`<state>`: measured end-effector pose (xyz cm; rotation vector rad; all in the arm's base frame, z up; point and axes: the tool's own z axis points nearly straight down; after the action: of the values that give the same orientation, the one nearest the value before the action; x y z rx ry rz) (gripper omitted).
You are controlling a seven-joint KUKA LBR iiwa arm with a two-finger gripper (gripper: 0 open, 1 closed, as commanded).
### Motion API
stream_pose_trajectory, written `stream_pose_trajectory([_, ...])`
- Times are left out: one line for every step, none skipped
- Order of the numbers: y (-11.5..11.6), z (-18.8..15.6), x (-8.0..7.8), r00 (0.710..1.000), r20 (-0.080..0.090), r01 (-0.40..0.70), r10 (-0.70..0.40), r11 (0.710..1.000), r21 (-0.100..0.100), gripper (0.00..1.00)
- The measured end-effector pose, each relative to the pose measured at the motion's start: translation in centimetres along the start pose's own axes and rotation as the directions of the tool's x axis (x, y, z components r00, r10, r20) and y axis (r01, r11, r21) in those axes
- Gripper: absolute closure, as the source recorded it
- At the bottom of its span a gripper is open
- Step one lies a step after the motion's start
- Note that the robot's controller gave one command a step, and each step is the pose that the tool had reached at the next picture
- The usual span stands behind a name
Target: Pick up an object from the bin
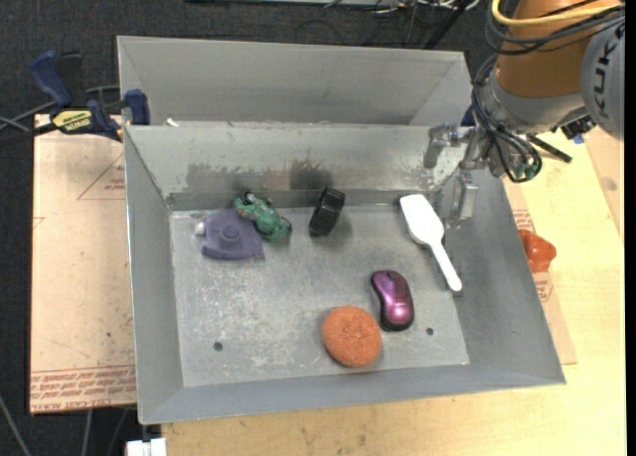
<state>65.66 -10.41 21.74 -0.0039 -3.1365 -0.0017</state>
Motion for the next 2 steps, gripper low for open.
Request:
stream_pose_trajectory([0.0,-0.6,-0.1,1.0,0.008,0.002,-0.002,1.0,0.001,0.0])
stream_pose_trajectory([-1.8,5.9,0.7,0.999,0.01,-0.048,0.048,0.999,0.0,0.0])
